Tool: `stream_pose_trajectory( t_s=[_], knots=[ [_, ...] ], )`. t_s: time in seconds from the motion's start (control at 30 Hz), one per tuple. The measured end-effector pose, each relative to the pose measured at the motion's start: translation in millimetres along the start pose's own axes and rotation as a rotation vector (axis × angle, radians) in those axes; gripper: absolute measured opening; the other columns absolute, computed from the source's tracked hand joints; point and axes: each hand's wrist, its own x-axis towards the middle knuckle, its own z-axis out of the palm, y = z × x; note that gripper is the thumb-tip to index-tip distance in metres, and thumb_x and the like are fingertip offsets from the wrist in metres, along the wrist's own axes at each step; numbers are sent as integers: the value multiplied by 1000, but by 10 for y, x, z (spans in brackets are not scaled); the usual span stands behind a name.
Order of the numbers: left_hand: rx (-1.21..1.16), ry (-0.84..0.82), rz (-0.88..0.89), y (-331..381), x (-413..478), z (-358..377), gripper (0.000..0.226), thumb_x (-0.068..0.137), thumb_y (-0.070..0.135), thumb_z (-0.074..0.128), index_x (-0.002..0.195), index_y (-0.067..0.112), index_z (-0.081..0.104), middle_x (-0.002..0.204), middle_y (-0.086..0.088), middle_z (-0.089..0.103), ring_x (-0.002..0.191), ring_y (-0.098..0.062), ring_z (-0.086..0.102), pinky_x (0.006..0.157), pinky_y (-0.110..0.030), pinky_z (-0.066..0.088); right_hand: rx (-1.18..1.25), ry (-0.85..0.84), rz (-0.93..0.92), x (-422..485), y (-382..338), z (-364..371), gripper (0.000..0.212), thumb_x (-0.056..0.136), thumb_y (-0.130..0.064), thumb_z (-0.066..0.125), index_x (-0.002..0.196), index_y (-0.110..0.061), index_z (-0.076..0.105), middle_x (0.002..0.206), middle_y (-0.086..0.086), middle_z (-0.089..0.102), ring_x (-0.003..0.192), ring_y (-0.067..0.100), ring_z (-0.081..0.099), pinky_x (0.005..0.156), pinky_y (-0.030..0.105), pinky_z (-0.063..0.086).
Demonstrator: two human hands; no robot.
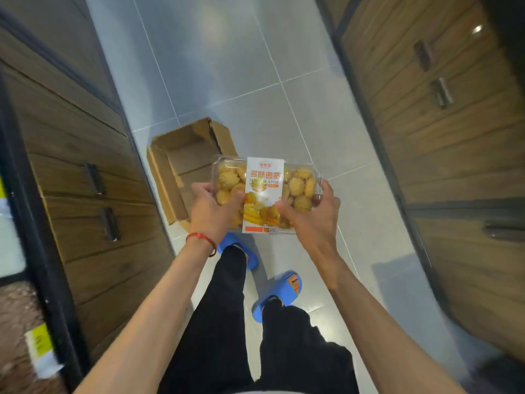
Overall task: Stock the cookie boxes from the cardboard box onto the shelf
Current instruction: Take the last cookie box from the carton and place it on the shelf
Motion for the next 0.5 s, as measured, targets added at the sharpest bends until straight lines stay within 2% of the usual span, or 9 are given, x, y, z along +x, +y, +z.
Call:
stream_pose_trajectory(
  t_s=[0.03, 0.1, 0.17, 0.23, 0.3, 0.37, 0.5],
  knots=[
    [20, -9, 32, 80, -158, 93, 51, 88, 37, 72, 115, 17, 33, 104, 6, 55, 91, -8, 57, 69, -17, 45, 18, 18, -8, -76, 38, -167, 99, 66, -28, 95, 148, -31, 38, 123, -1, 39, 101, 3, 57, 83, 23, 56],
    [45, -32, 95, 239, -471, 269, 50, 89, 34, 71, 114, 17, 32, 97, 12, 51, 86, -6, 55, 68, -15, 42, 42, 59, -25, -229, 96, -512, 107, 63, -29, 97, 150, -29, 36, 125, -1, 39, 104, 7, 56, 81, 20, 54],
    [72, -64, 151, 395, -765, 440, 51, 88, 34, 71, 114, 16, 31, 94, 14, 51, 88, -9, 56, 76, -23, 47, 70, 103, -32, -370, 138, -860, 107, 63, -29, 97, 150, -28, 35, 124, -1, 39, 104, 8, 56, 72, 9, 48],
    [110, -97, 197, 557, -1031, 607, 53, 88, 37, 71, 115, 16, 31, 98, 8, 56, 91, -14, 61, 78, -29, 51, 110, 147, -42, -504, 167, -1199, 103, 65, -27, 96, 149, -28, 36, 123, -1, 38, 98, 4, 56, 63, 4, 47],
    [153, -124, 241, 722, -1254, 767, 54, 87, 42, 70, 115, 17, 31, 108, 0, 61, 93, -18, 64, 76, -30, 52, 141, 194, -53, -612, 173, -1515, 104, 64, -27, 97, 148, -26, 37, 122, -1, 38, 98, 5, 55, 73, 6, 51],
    [188, -142, 281, 875, -1417, 915, 55, 86, 46, 70, 113, 17, 31, 111, -3, 63, 94, -21, 65, 81, -36, 55, 143, 241, -65, -694, 173, -1798, 104, 61, -32, 98, 147, -26, 40, 119, -2, 38, 103, 9, 54, 88, 20, 52],
    [154, -221, 338, 1262, -1641, 1178, 64, 77, 55, 70, 113, 17, 34, 106, -2, 65, 94, -21, 69, 86, -49, 58, 161, 331, -94, -755, 93, -2291, 100, 58, -35, 98, 142, -23, 46, 122, 1, 43, 99, 0, 50, 95, 26, 49]
  ],
)
